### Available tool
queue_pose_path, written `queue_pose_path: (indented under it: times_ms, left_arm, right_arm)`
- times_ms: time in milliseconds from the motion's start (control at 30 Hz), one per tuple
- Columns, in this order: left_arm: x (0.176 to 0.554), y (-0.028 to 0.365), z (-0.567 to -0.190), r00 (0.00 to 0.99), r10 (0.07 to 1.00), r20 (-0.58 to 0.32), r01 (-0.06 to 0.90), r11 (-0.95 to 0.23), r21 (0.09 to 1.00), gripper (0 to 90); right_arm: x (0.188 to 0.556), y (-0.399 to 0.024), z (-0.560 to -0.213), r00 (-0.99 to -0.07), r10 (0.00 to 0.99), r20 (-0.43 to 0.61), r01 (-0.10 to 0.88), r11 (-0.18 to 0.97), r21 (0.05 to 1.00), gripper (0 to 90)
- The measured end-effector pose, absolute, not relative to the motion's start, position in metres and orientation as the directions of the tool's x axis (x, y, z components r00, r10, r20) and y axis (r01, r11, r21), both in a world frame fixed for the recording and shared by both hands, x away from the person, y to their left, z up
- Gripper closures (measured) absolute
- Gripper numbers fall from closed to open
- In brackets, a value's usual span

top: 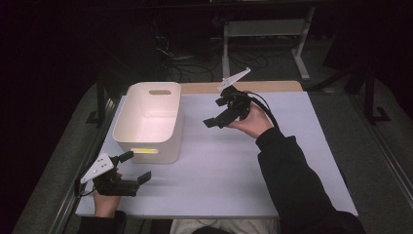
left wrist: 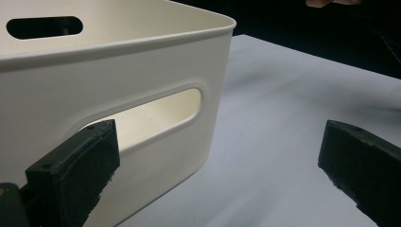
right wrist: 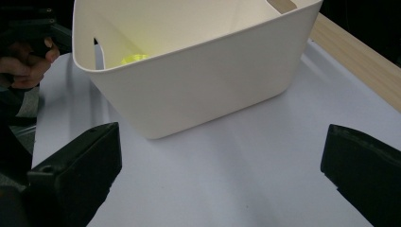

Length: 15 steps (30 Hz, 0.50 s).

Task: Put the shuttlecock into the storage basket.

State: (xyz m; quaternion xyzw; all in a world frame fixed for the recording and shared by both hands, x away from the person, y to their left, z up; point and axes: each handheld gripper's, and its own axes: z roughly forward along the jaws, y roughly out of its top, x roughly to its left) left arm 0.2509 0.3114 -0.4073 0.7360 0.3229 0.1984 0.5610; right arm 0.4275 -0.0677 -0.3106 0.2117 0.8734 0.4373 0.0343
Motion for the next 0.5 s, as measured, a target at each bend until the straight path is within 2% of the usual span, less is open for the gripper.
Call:
queue_pose_path:
  times_ms: [500]
  left_arm:
    - [0.251,0.311,-0.408,0.71,0.701,-0.07,0.255,-0.162,0.953,0.0]
  right_arm:
    - [0.423,-0.106,-0.319,-0.882,0.453,0.131,0.371,0.494,0.786,0.0]
